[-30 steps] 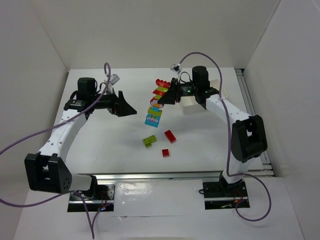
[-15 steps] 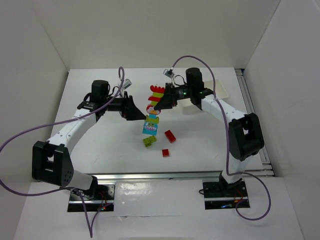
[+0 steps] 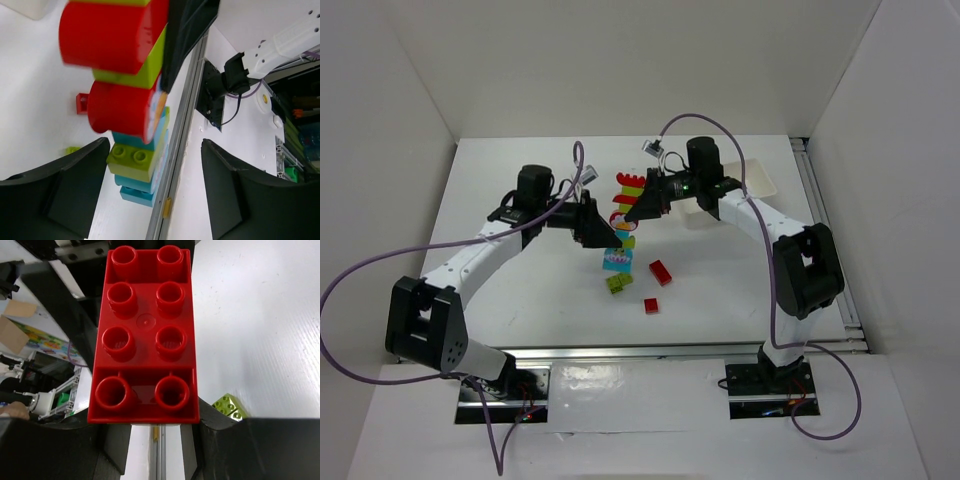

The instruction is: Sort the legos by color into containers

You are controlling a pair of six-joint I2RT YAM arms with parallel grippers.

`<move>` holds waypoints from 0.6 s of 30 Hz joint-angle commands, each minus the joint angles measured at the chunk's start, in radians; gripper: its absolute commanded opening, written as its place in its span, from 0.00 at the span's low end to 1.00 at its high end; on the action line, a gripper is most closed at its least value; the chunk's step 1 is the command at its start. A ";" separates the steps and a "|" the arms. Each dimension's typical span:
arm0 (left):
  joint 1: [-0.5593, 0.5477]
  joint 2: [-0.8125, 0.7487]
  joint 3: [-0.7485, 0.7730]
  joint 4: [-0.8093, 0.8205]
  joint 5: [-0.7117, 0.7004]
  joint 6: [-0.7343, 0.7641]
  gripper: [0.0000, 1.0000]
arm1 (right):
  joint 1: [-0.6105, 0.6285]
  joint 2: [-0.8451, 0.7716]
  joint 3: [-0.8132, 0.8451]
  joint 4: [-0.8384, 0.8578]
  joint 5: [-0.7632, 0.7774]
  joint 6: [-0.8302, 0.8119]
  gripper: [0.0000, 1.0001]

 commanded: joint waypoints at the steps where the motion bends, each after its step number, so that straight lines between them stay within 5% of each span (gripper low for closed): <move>1: -0.004 0.002 -0.048 0.070 0.043 -0.022 0.83 | 0.006 -0.008 0.046 0.100 -0.015 0.052 0.21; 3: -0.004 0.002 -0.070 0.117 0.034 -0.055 0.76 | 0.006 -0.008 0.046 0.113 -0.015 0.065 0.21; 7: -0.004 0.002 -0.070 0.153 0.023 -0.085 0.44 | 0.006 -0.008 0.046 0.114 -0.015 0.075 0.21; 8: -0.004 0.014 -0.061 0.153 0.023 -0.085 0.28 | 0.006 -0.008 0.046 0.114 -0.015 0.075 0.21; 12: -0.004 0.044 -0.022 0.119 0.033 -0.085 0.00 | 0.006 -0.008 0.046 0.094 -0.015 0.064 0.21; 18: 0.041 0.066 0.002 0.039 0.022 -0.033 0.00 | -0.097 -0.097 0.023 0.120 0.109 0.075 0.20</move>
